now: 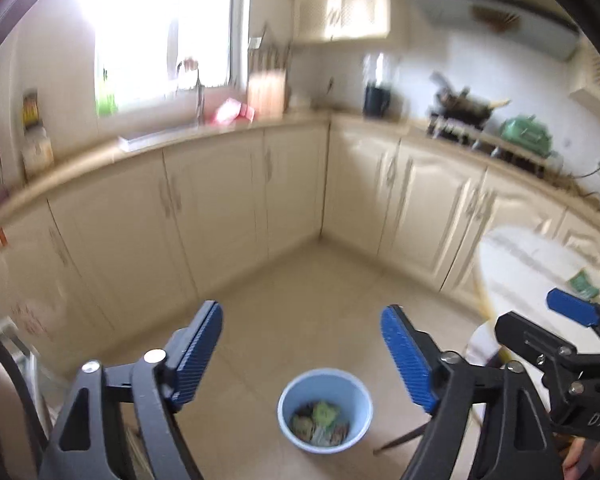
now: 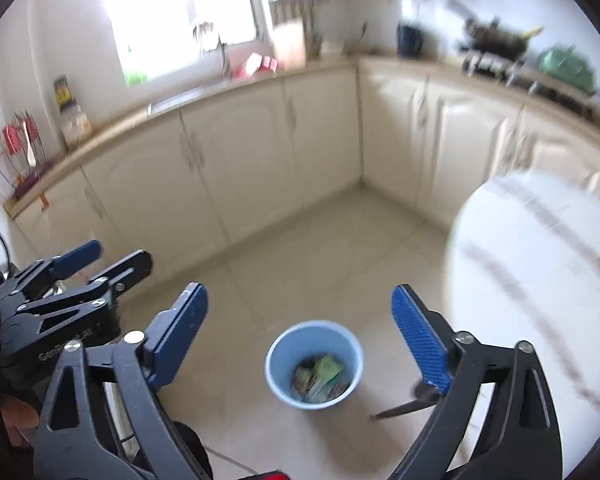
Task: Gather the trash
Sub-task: 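Move both tools back toward the table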
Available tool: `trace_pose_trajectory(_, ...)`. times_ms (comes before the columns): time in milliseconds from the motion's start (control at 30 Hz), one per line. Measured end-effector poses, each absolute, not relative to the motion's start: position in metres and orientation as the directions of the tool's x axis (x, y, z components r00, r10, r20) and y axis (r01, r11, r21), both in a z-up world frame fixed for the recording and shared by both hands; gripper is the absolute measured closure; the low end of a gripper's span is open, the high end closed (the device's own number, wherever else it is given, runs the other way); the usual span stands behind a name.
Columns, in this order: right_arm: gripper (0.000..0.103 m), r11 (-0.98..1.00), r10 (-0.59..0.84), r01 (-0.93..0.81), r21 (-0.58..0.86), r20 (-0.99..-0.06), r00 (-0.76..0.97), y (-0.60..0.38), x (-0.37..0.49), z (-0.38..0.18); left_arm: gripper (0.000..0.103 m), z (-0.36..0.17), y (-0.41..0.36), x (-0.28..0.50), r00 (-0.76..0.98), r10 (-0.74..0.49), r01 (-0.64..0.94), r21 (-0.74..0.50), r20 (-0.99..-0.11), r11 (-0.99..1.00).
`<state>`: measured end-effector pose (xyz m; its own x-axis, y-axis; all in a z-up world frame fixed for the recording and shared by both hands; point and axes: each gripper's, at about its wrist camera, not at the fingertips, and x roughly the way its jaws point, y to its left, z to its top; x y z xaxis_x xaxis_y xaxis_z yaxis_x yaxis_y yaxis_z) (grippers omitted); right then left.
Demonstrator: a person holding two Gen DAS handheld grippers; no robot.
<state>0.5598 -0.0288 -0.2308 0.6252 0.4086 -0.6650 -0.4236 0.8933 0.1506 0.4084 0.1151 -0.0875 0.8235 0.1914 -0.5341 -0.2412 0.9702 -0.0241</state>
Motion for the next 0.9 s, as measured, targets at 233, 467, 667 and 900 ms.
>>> trace_pose_trajectory(233,0.0,0.939,0.332,-0.333,0.085,-0.473,0.816,-0.093,0.476,-0.122,0.003,-0.029,0.04,0.335,0.935,0.161,-0.174,-0.013,-0.317,0.985)
trace_pose_trajectory(467,0.0,0.965,0.261,-0.255,0.064,-0.325,0.909,-0.14,0.399,-0.055,0.001,-0.019,-0.017,0.271,0.977,0.157,-0.156,0.022,-0.145,0.988)
trace_pose_trajectory(667,0.0,0.978,0.209,-0.205,0.042,-0.257,0.944,-0.17,0.365,-0.032,0.001,-0.036,-0.037,0.242,0.988,0.128,-0.126,0.027,-0.088,0.992)
trace_pose_trajectory(900,0.0,0.988,0.151,-0.142,0.054,-0.235,0.96,-0.208,0.361,-0.03,0.001,-0.063,-0.046,0.245,0.988,0.102,-0.097,0.047,-0.115,0.994)
